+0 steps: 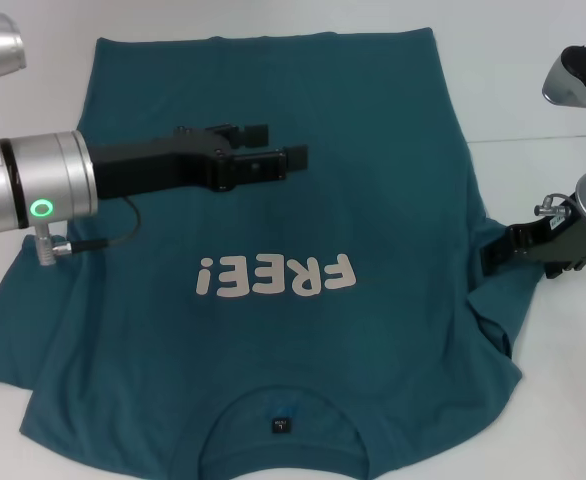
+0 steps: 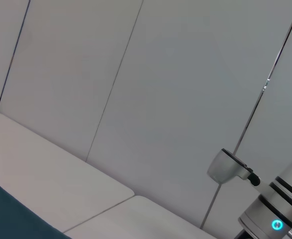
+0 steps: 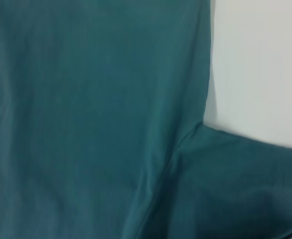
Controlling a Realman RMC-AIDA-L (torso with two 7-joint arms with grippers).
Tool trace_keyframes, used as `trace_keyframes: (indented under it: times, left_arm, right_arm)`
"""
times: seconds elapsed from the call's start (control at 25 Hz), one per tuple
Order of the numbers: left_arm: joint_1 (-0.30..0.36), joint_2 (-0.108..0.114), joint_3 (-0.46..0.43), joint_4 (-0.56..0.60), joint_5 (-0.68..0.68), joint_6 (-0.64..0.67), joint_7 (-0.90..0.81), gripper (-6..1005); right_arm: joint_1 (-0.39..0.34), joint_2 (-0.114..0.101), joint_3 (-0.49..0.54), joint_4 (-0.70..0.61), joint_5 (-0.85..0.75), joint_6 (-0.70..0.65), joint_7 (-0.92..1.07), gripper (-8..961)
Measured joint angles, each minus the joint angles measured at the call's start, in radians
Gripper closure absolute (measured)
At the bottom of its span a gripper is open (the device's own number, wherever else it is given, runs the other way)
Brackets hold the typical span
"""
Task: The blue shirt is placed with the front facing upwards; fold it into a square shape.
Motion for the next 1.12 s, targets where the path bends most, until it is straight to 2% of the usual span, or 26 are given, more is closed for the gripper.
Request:
trace_keyframes:
  times: [1.12]
  left_arm:
    - [0.005, -0.003, -0.002, 0.0, 0.0, 0.012, -0.001, 154]
  right_arm:
    - [0.0, 0.003, -0.001, 0.027, 0.001, 0.002, -0.002, 76]
